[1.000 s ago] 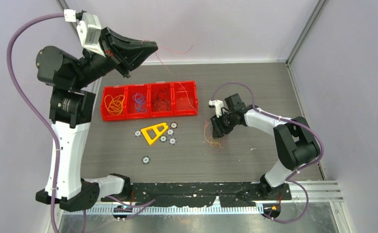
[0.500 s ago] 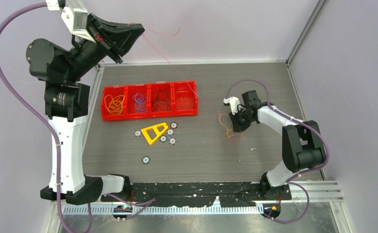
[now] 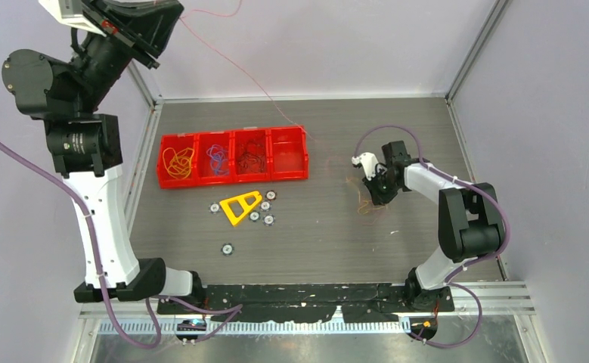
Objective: Untangle the cables
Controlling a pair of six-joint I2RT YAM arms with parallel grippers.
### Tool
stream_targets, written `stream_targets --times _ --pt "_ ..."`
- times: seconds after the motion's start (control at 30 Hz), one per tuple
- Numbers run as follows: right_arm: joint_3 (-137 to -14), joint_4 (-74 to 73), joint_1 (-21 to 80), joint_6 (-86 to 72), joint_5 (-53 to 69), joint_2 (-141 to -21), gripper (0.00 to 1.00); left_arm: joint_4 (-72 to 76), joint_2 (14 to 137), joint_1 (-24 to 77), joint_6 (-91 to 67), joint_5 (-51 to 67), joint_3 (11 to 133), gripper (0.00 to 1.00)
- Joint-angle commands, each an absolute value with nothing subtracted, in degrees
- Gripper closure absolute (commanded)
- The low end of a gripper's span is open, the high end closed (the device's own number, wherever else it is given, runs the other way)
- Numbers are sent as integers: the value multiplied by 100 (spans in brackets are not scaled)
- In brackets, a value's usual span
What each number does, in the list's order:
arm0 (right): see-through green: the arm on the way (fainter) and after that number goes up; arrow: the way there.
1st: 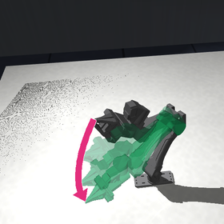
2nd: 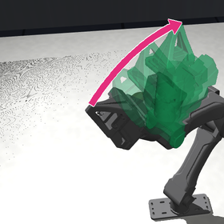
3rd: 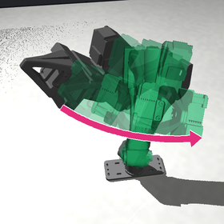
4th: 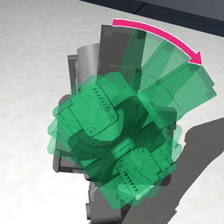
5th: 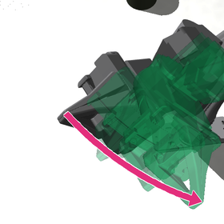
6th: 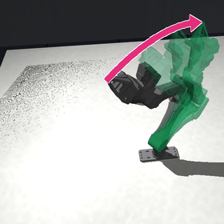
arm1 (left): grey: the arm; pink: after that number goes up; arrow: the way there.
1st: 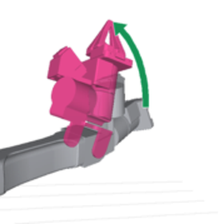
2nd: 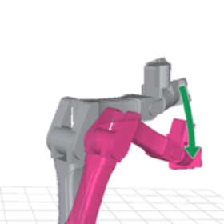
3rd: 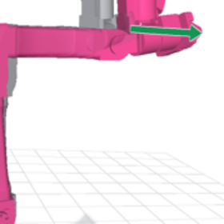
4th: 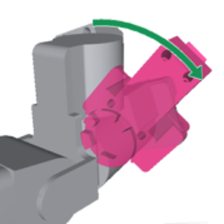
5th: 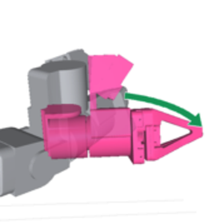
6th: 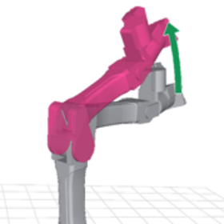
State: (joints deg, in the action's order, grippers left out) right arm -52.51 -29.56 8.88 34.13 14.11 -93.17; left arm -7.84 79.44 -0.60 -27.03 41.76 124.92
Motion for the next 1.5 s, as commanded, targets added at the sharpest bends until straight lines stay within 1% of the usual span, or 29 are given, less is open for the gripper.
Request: stream_targets --times 0.0,0.17,0.23,0.3,0.37,0.43,0.5,0.53,0.57,0.6,0.73,0.77,0.8,0.83,0.87,0.9,0.93,0.97,1.03,1.17,1.3,1.47 --pt "-5075 -2776 589 3882 722 -9519 95 -238 7945 -436 -3103 3927 12711 100" --pt "-5024 -2755 446 4066 603 -9512 95 -162 8058 -843 -3312 3757 13008 100" --pt "-5009 -2759 413 4088 617 -9496 95 -94 8115 -935 -3597 3890 13023 100" --pt "-5040 -2882 405 4090 769 -9486 95 45 8138 -940 -3963 4253 12892 100" --pt "-5165 -3129 400 4038 1112 -9467 95 476 8047 -937 -4326 4437 12446 100" --pt "-5335 -3439 404 4001 1610 -9421 90 577 7967 -923 -4435 4489 12199 100" --pt "-5509 -3725 404 3954 2033 -9346 82 571 7941 -913 -4446 4518 12071 100" --pt "-5618 -3809 402 3946 2284 -9278 74 565 7942 -914 -4452 4530 12023 100" --pt "-5674 -3949 403 3913 2390 -9244 71 556 7945 -910 -4466 4536 11979 100" --pt "-5756 -4014 404 3899 2590 -9169 65 554 7944 -895 -4491 4546 11920 100" --pt "-6021 -4378 404 3787 3056 -9042 59 554 7974 -709 -4520 4655 11620 100" --pt "-6069 -4527 409 3757 3185 -9035 53 555 7997 -632 -4511 4697 11541 100" --pt "-6173 -4588 406 3714 3245 -9035 50 562 8022 -533 -4497 4751 11486 100" --pt "-6216 -4691 405 3685 3338 -9020 43 558 8052 -437 -4459 4774 11412 100" --pt "-6285 -4723 405 3602 3374 -8997 40 554 8065 -289 -4415 4755 11308 100" --pt "-6315 -4743 409 3550 3449 -8944 32 554 8088 -159 -4355 4720 11189 100" --pt "-6353 -4744 407 3456 3487 -8906 29 549 8117 -73 -4273 4698 11113 100" --pt "-6389 -4737 405 3416 3555 -8843 23 537 8159 156 -4204 4668 11024 100" --pt "-6450 -4742 405 3292 3646 -8774 18 519 8271 435 -3992 4674 10876 100" --pt "-6547 -4778 405 3110 3762 -8687 11 434 8467 837 -3657 4615 10642 100" --pt "-6567 -4832 402 3053 3886 -8636 10 248 8641 1030 -3271 4569 10377 100" --pt "-6552 -4847 404 3050 3944 -8649 10 188 8748 1126 -2990 4622 9760 100"
